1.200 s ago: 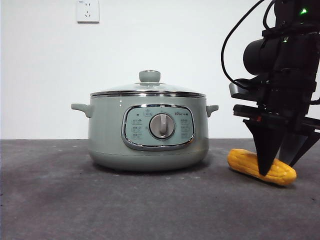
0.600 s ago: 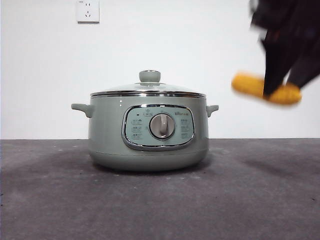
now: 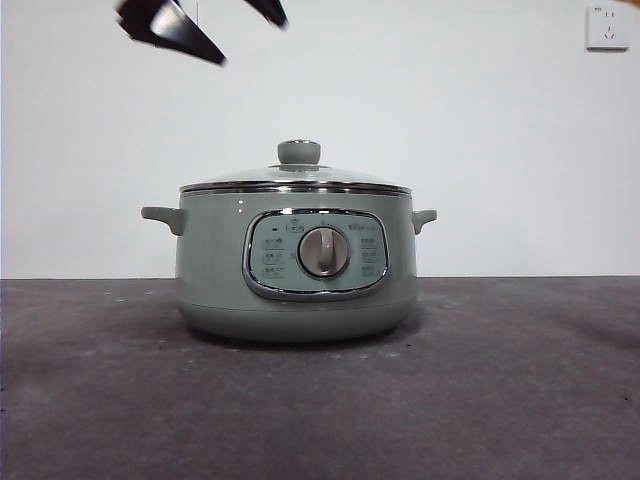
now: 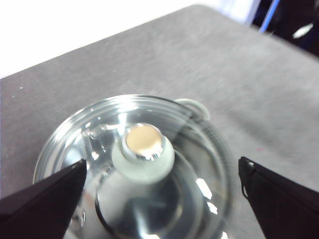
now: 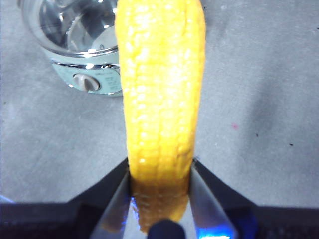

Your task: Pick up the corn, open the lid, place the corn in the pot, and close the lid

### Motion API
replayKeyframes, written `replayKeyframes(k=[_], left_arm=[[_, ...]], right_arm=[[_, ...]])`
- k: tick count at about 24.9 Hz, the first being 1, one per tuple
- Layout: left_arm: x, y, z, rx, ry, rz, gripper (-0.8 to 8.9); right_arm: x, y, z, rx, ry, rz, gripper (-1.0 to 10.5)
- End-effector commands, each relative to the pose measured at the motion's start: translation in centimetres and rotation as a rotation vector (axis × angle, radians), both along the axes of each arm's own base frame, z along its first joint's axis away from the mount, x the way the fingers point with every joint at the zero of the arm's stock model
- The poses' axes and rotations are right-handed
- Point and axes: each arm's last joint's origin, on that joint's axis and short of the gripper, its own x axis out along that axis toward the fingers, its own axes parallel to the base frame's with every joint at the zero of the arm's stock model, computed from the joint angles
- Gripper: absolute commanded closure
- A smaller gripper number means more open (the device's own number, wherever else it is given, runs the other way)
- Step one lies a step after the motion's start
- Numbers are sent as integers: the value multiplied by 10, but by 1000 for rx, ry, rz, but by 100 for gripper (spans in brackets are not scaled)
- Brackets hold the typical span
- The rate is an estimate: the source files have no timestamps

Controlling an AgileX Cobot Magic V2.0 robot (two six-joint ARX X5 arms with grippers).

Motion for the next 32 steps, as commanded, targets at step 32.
replayKeyframes(k=[32], left_arm=[[73, -48, -82, 78, 33, 22, 252]], right_arm=[[-16, -5, 3, 22, 1, -19, 962]])
